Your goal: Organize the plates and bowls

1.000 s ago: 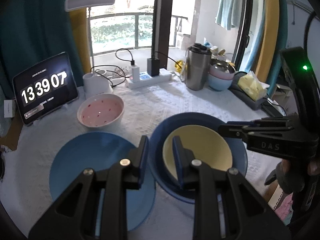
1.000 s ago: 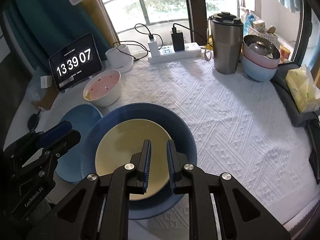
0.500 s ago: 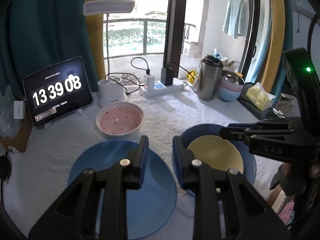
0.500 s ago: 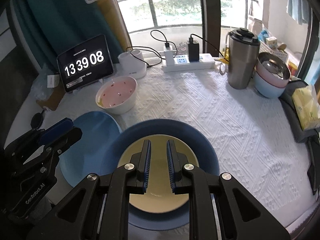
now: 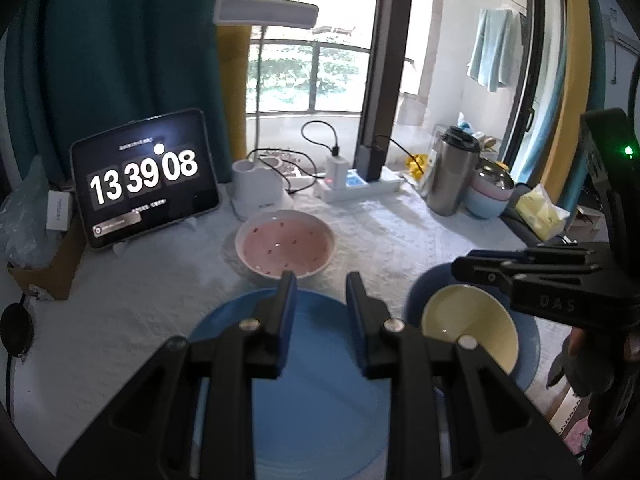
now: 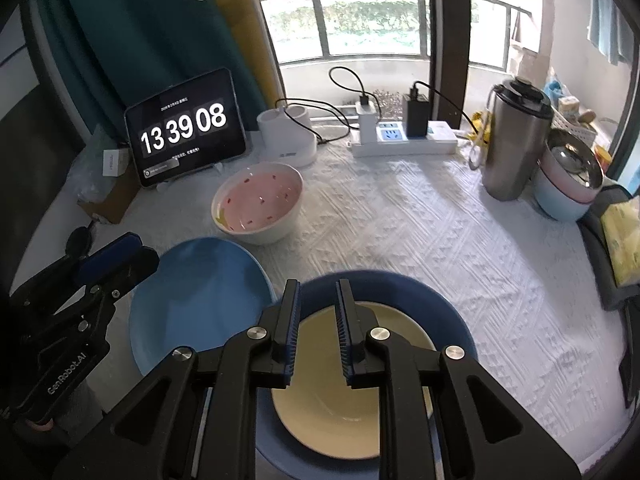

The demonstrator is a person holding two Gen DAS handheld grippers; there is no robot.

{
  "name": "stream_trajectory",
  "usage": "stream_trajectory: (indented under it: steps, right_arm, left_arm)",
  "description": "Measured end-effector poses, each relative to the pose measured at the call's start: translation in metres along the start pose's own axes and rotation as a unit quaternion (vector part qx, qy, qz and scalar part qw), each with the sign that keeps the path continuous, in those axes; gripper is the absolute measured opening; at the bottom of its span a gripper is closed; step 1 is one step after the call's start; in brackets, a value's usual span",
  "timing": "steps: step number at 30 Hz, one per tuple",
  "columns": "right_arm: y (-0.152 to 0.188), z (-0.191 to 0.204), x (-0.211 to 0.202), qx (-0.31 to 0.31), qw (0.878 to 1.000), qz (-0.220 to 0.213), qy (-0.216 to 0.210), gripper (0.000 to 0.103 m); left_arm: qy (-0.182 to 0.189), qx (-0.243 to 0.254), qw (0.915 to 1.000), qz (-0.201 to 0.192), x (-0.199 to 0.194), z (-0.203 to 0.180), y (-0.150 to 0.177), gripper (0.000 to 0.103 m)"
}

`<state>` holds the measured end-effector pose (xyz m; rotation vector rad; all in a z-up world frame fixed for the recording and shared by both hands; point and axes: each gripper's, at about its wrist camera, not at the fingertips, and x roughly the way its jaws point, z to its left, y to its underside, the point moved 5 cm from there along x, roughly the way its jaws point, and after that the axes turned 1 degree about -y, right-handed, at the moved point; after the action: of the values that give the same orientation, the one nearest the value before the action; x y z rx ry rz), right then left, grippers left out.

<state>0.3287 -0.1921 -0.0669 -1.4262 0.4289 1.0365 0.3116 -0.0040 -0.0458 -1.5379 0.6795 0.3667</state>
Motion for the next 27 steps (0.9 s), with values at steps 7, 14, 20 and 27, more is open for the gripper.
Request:
stream_trajectory:
  steps: [7,14,20,27]
  right_arm:
    - [-0.013,0.013,0.012,-0.007,1.0,-0.009,-0.002,0.033]
    - [-0.023,0.021,0.026,-0.007,1.0,-0.008,-0.002,0.045]
    - [-0.032,0.026,0.04,-0.001,1.0,0.002,-0.006,0.046]
    - [-0.045,0.026,0.061,0.001,1.0,0.017,-0.008,0.046]
  left_arm:
    - [-0.012,-0.015,0.9998,-0.001,0.005,0.025,-0.004,0.028]
    - [-0.023,-0.034,0.9992,0.001,0.015,0.049,-0.007,0.034]
    - [-0.024,-0.039,0.9989,0.004,0.025,0.059,-0.011,0.039]
    - [-0.017,-0.041,0.9989,0.019,0.045,0.064,-0.018,0.043]
